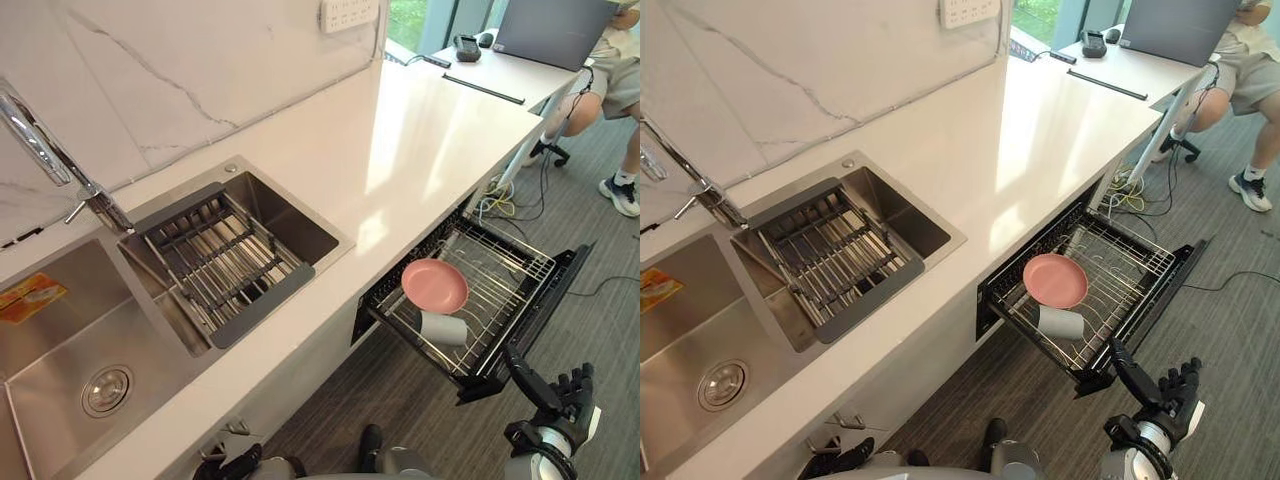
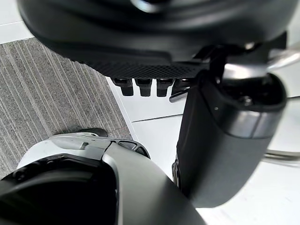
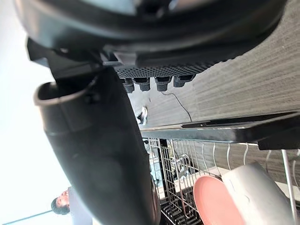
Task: Walk over to the sink, pick up the cup, carry it to the dishwasher, place the cup inside the dishwasher, then close the dishwasher door
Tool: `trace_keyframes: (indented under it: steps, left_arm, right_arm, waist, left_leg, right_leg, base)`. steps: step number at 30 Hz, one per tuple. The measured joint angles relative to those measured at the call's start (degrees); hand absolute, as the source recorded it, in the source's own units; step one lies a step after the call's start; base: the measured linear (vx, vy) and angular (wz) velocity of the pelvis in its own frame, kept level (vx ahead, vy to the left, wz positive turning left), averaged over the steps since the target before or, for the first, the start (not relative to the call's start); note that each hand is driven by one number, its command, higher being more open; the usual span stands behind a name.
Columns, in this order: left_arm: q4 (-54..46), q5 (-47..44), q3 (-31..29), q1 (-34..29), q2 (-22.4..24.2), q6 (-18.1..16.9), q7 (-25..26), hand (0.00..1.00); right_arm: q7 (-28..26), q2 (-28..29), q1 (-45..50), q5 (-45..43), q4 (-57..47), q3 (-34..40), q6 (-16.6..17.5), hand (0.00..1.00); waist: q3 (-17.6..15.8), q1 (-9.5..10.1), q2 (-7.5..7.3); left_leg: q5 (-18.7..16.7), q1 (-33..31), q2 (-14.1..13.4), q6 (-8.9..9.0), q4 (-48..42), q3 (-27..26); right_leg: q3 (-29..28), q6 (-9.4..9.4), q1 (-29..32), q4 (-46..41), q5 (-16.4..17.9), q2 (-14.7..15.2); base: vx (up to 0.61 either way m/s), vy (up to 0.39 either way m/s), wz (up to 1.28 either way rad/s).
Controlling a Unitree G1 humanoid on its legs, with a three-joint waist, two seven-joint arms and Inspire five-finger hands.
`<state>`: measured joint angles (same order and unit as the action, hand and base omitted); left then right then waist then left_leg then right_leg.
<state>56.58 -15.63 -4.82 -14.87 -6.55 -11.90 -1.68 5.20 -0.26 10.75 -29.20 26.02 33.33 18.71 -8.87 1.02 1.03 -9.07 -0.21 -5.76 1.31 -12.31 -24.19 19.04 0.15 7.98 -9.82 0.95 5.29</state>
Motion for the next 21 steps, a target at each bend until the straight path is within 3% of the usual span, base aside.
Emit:
trace_keyframes:
  steps: [11, 21]
  left_arm:
    - [-2.17, -0.13, 3.25, 2.65, -0.68, 0.00, -0.12, 1.00]
    - [-4.84, -0.81, 4.70, 7.72, -2.11, -0.20, -0.13, 1.00]
  right_arm:
    - [-2.68, -2.50, -6.28, -4.96, 3.10, 1.33, -1.21, 1.00]
    - [-3.55, -9.54, -13.96, -10.09, 4.57, 1.37, -2.13, 1.00]
  waist:
    - [-3.42, 1.83, 1.19]
    - [-9.62, 3.09, 1.16]
  left_leg:
    - [-1.64, -4.63, -1.01, -0.87, -5.11, 0.53]
    - [-3.73, -12.65, -3.11, -1.35, -12.15, 0.73]
  right_leg:
    - [0.82, 0.45, 3.95, -3.91, 1.29, 1.00]
    - [3.38, -0.71, 10.53, -7.33, 1.60, 2.07]
  base:
    - [0.00, -0.009, 0.05]
    - [-0.04, -0.007, -0.03]
